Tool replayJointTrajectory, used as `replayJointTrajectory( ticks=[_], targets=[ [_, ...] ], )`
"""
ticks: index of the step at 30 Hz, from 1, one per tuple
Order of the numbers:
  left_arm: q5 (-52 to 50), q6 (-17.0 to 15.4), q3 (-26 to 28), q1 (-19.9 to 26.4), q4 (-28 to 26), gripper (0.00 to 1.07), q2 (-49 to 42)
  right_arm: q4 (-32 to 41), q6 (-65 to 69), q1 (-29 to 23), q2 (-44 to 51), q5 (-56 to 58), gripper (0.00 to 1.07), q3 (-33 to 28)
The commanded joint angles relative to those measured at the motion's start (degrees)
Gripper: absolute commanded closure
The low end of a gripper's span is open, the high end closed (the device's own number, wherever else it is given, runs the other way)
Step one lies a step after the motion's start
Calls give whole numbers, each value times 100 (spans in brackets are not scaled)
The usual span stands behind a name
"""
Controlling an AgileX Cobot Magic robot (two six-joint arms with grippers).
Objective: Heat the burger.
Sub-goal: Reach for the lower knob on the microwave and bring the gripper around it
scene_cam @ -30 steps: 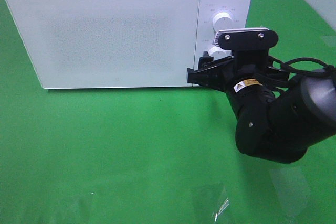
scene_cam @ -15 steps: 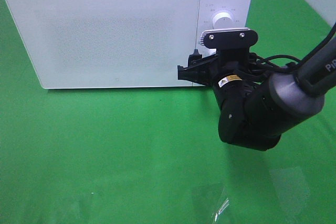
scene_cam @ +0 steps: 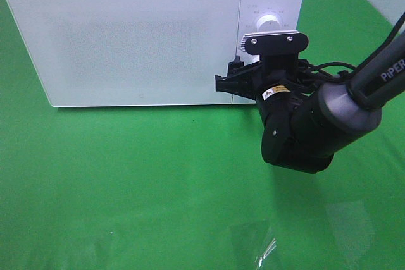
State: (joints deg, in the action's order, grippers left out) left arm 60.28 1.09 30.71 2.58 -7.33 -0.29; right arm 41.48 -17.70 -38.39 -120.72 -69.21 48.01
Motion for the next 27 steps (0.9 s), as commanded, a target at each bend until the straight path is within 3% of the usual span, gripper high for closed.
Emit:
replayJointTrajectory(
  ticks=[1,21,25,27],
  targets=[
    [-80,17,-17,23,-17,7,-86,-92,-40,40,-17,-74,31,46],
    [-80,17,-17,23,-17,7,-86,-97,-40,34,-63,-206,36,46],
    [-80,17,-17,23,-17,7,-86,-97,-40,34,-63,-189,47,46],
    [-80,17,-17,23,-17,7,-86,-97,-40,34,-63,-189,61,46]
  ],
)
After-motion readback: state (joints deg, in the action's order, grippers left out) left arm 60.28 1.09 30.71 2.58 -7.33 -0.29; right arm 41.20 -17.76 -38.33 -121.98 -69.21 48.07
